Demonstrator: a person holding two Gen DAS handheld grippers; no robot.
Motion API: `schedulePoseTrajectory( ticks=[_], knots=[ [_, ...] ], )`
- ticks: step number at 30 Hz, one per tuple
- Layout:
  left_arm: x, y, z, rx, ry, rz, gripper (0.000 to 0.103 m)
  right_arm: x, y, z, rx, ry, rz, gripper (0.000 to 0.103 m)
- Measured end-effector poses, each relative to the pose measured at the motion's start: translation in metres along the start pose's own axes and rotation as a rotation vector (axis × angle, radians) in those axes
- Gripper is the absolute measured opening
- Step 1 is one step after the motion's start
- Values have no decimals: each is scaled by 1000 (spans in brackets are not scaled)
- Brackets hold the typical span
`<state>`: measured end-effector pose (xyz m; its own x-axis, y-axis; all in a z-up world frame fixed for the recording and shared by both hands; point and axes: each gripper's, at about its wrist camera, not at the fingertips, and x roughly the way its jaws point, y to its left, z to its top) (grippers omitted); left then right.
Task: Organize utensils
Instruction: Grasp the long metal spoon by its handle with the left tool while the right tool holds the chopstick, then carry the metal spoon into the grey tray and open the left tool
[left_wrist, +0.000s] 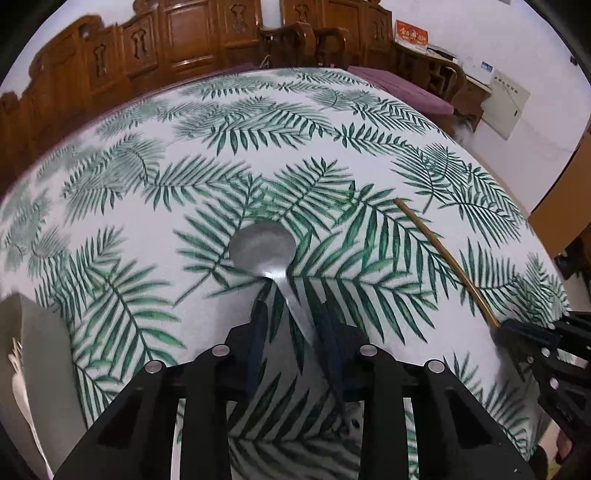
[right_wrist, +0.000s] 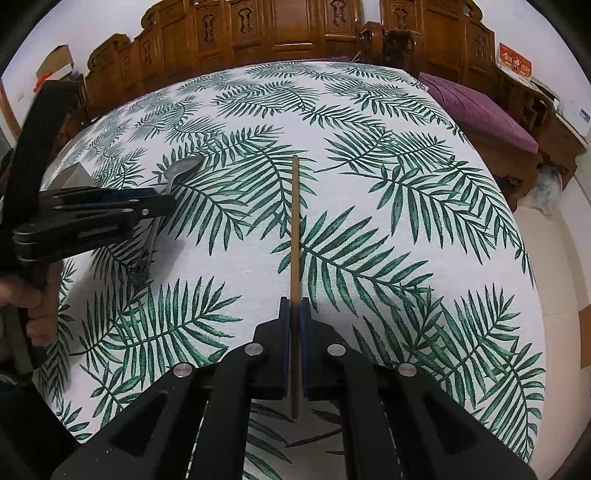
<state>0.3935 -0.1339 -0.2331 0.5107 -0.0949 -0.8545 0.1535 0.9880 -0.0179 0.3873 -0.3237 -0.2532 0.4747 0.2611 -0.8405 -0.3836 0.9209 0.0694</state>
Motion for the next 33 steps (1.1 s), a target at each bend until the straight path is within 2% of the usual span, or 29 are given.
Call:
schedulePoseTrajectory(
  ticks=[2,3,4,9,20,33],
  knots=[
    [2,-5,3,17,4,24,27,0,0,1,-1,1,2,6],
    [3,-6,4,17,7,25,23,1,0,1,-3,2,1,6],
    [3,-6,5,14,12,24,13,1,1,0,-3,3,1,6],
    [1,-3,8,14,46,42,5,2,2,0,-9,5,5,6],
    [-38,2,-8,80,23,41,5,-15,16,7,-31,-35,38,6],
    [-114,33,-30,39,-65,35,5,-52,57,22,-113,-113,81,6]
  ],
)
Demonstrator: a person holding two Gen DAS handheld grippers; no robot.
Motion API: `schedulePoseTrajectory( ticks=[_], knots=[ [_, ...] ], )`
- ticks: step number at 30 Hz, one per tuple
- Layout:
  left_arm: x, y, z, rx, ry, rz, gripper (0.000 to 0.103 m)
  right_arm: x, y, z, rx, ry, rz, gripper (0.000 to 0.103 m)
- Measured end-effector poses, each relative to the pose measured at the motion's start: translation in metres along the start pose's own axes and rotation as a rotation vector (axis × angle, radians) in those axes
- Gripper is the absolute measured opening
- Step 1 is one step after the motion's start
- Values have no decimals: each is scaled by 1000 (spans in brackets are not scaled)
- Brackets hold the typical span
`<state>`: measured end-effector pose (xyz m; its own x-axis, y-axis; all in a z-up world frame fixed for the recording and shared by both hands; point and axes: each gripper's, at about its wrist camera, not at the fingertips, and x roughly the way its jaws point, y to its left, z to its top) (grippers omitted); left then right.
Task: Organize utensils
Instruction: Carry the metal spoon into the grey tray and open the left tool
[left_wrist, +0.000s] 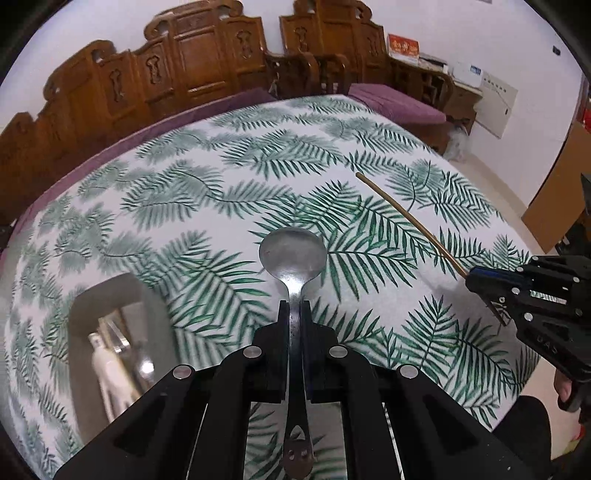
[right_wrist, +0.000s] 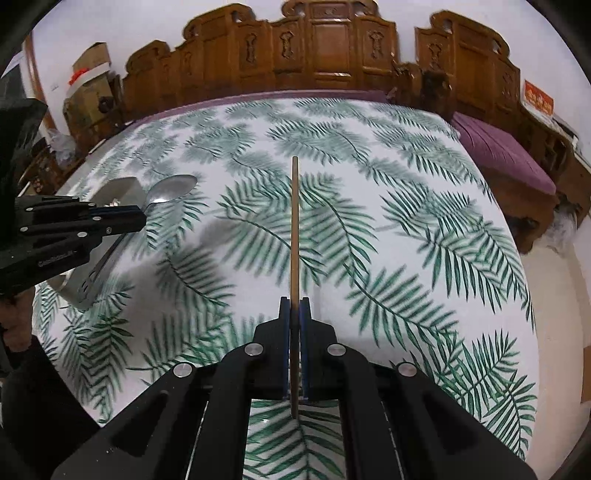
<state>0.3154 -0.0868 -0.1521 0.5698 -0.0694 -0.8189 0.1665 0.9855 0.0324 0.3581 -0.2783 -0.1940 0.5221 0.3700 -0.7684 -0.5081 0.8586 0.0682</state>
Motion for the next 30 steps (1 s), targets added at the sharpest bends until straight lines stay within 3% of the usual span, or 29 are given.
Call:
schedulePoseTrajectory(
  ticks=[7,15,30],
  knots=[
    [-45,29,-11,-49,-56,23,5,-22,31,14,-52,-51,34,6],
    [-68,59,-20,-94,-88,44,5,-36,62,18,-108,-75,66,6],
    [-43,119,-46,-192,-49,89,5,-22,77,9,-141,-37,73,6]
  ],
)
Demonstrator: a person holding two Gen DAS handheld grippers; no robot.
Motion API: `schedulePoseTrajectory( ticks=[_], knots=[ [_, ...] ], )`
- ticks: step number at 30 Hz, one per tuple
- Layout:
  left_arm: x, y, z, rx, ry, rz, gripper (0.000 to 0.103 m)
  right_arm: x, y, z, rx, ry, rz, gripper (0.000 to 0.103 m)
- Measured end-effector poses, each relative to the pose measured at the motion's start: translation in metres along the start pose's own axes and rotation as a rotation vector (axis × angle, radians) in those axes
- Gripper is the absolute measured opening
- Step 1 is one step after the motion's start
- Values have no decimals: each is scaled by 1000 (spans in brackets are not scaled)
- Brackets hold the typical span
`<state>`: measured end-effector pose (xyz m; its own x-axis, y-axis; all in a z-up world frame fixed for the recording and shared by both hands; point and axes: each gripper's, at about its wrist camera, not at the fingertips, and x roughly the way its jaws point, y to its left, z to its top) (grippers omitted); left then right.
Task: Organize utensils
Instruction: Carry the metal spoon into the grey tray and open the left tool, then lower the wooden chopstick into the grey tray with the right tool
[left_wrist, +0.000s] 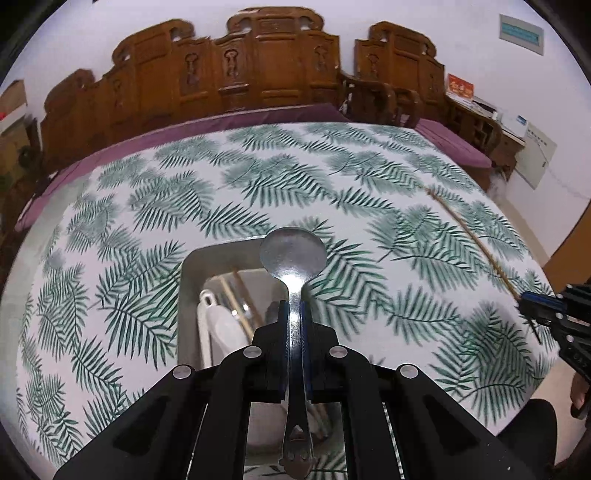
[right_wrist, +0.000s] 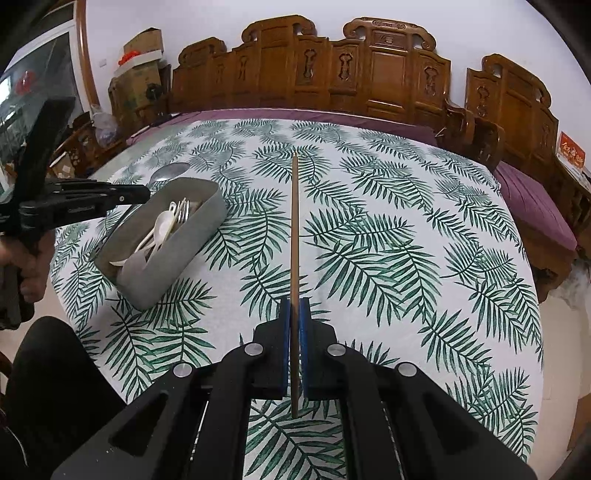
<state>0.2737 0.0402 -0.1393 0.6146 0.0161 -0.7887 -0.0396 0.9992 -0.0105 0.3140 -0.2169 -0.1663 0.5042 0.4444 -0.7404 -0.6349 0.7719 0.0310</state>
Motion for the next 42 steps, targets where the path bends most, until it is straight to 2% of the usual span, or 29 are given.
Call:
schedulePoseTrajectory(
  ticks=[9,18,26,32,42],
  knots=[
    [37,21,-6,-42,67,10,5,11,-4,-5,12,26,4,6],
    [64,16,-7,-33,114,19,5,17,-11,-8,26,37,5,6],
    [72,15,-10,-32,147,23,5,16,-9,-6,25,34,8,6],
    [49,19,-13,-32,103,25,16,13,2,-1,13,23,13,6],
    [-24,35,-28,-2,-21,42,35,14,45,21,1,-8,71,6]
  ],
)
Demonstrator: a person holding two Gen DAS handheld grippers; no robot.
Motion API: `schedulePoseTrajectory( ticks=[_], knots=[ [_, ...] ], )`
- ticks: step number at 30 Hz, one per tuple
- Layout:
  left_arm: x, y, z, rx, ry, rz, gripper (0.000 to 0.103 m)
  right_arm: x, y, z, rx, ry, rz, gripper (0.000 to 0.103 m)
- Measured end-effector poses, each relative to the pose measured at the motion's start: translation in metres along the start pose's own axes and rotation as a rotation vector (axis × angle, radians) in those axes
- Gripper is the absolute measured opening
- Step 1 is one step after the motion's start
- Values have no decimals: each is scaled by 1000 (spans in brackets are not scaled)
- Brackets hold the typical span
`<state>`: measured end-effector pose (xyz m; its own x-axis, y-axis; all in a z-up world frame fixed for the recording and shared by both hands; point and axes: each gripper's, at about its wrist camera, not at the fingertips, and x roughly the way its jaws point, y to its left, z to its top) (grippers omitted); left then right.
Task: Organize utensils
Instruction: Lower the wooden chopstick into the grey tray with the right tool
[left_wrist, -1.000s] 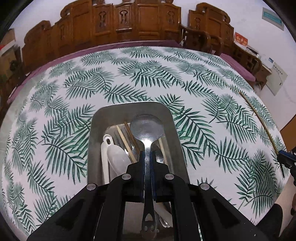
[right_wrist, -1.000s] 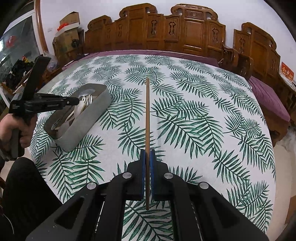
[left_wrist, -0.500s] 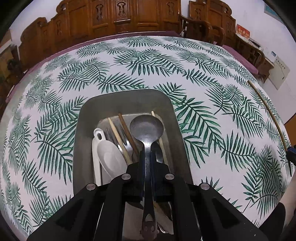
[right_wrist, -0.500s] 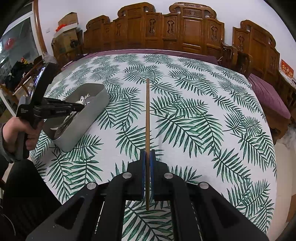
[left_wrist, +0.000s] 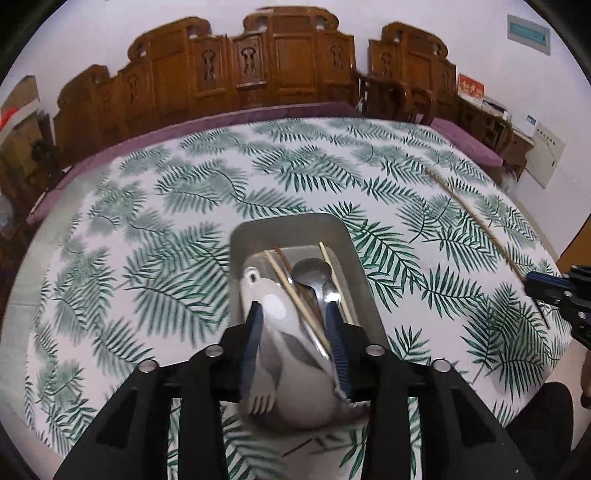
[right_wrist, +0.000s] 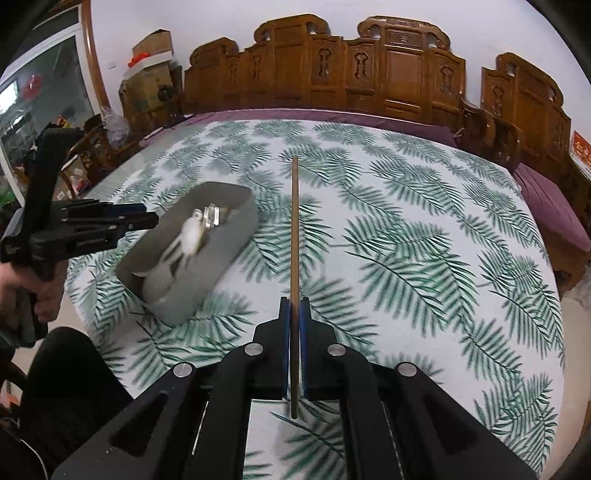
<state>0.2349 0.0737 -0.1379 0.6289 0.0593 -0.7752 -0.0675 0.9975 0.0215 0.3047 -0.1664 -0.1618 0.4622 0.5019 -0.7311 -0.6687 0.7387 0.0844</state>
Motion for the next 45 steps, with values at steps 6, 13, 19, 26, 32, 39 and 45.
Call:
schedulePoseTrajectory(
  ticks=[6,13,19,26,32,39,45],
  knots=[
    [-28,15,-8,-9,-39,16,63,11,27,12,-12,1,27,6],
    [-36,34,-25,-44,-41,26,91,27,49,21,-18,15,56,6],
    [-35,44,-40,-74,-27,23,91,44,68,26,-11,42,89,6],
    [-37,48,-47,-78,-31,26,91,71,83,35,29,80,128,6],
    [-37,52,-50,-84,-34,30,91,92,95,45,68,117,143,6],
    [-39,59,-52,-93,-35,35,91,115,105,50,109,160,137,6],
    [-39,66,-52,-105,-36,37,91,130,111,45,131,191,121,6]
  ],
)
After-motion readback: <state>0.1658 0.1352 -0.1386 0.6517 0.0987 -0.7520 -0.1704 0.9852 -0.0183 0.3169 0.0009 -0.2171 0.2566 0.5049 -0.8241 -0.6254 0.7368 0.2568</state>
